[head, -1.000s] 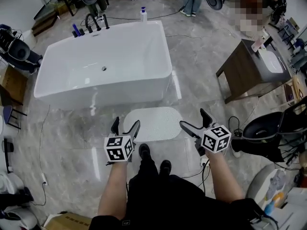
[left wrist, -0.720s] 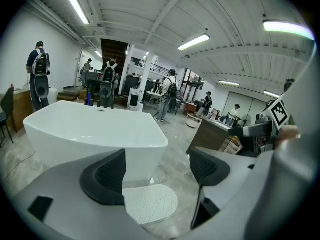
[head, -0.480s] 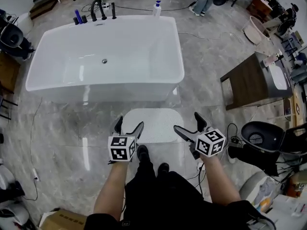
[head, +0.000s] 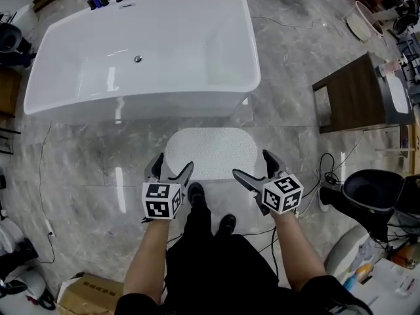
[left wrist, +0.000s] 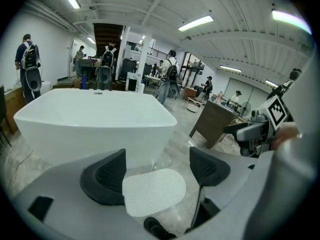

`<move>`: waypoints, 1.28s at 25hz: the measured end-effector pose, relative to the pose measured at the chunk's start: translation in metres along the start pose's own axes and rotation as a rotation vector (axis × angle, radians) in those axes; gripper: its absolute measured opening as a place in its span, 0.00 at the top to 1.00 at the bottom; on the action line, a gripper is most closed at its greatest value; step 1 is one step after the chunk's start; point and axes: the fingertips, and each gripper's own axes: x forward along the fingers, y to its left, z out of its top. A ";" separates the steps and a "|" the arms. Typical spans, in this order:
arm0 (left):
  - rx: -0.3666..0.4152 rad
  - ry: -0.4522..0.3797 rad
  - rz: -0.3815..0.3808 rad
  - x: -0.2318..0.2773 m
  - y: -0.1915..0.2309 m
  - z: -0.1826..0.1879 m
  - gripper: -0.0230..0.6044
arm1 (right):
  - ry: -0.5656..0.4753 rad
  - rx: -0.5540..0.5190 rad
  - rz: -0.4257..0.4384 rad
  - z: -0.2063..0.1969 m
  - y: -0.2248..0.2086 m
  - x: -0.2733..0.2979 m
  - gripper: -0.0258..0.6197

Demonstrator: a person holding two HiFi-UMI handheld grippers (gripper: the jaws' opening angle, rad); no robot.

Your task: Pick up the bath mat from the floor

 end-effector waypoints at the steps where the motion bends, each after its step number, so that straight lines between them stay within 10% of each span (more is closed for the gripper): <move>1: 0.001 0.004 0.003 0.006 -0.001 -0.008 0.29 | 0.006 0.013 -0.004 -0.013 -0.007 0.003 0.13; 20: -0.017 0.106 0.035 0.122 -0.003 -0.189 0.29 | 0.104 0.066 0.015 -0.203 -0.081 0.085 0.13; 32: 0.146 0.133 0.029 0.217 0.046 -0.243 0.29 | 0.007 0.090 0.043 -0.263 -0.134 0.187 0.13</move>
